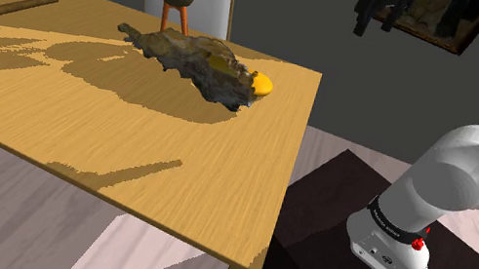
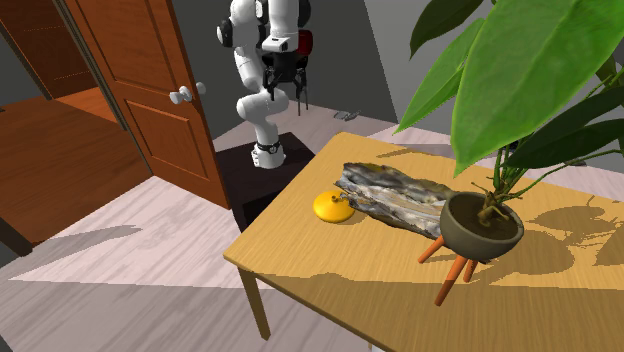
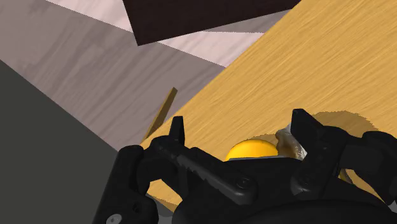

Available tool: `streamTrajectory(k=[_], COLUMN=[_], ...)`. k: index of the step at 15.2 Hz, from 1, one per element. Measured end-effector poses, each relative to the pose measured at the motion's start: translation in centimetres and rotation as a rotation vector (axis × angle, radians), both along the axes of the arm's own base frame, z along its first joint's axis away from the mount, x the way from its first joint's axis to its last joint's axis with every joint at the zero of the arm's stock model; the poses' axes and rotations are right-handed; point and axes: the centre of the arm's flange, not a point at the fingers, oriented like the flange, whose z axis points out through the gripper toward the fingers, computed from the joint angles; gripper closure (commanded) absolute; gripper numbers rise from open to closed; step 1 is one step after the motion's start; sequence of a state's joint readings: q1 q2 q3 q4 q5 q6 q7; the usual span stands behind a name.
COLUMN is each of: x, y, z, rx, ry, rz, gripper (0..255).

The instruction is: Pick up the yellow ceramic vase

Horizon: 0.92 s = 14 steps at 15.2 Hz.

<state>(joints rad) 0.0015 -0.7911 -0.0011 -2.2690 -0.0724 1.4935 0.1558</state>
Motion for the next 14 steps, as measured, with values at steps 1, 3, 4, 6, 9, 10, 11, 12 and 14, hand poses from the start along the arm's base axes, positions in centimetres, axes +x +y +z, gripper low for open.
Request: streamTrajectory(k=[1,3,4,6,9,10,11,12,14], x=[0.0,1.1,2.0,4.0,6.9,7.8,9.2,10.2,12.4], y=[0.0,0.5,0.9,1.8,2.5,2.7,3.2,3.1,3.5], z=[0.0,-0.9,-1.6,-3.1,-5.2,-5.9,-6.5,-7.2,-8.9], rx=[0.0,0.003,0.006,0.011,0.02,0.023,0.026,0.029,0.035], ry=[0.0,0.001,0.001,0.002,0.003,0.003,0.002,0.003,0.004], rz=[0.0,-0.036,-0.063,-0.121,-0.214,-0.245,-0.276,-0.308,-0.369], gripper=[0,0,0,0,0,0,0,0,0])
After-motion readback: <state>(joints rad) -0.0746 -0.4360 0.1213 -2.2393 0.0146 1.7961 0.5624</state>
